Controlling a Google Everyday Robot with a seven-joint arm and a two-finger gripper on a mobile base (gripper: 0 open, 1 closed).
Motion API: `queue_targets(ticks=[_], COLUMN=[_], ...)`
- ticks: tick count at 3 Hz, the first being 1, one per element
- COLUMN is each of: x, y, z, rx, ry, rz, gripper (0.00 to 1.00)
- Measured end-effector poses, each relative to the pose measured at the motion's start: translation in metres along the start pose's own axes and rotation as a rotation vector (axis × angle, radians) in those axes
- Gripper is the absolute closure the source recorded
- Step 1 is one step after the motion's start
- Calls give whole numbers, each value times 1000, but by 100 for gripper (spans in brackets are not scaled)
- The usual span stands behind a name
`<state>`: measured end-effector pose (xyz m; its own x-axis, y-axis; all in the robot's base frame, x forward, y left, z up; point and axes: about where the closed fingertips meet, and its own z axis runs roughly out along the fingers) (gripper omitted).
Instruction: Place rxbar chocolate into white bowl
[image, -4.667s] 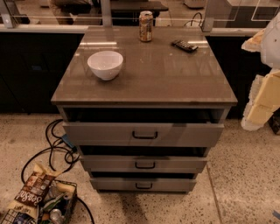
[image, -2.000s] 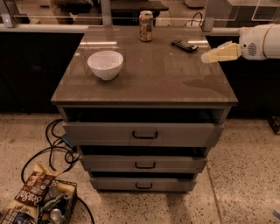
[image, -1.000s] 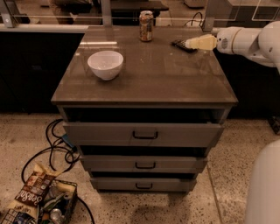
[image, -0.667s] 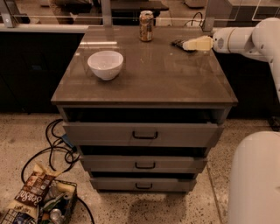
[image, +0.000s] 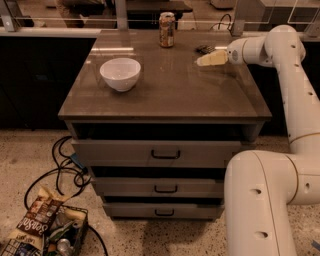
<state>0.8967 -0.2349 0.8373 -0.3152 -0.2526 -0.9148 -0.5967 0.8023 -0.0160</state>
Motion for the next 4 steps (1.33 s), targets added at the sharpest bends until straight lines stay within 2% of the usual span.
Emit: queue_targets(ticks=[1, 3, 4], x=[0, -2, -14], y=[0, -8, -16], z=[0, 27, 30], rx=[0, -7, 33], ry=[0, -184, -227], rz=[0, 25, 5], gripper=[0, 0, 16])
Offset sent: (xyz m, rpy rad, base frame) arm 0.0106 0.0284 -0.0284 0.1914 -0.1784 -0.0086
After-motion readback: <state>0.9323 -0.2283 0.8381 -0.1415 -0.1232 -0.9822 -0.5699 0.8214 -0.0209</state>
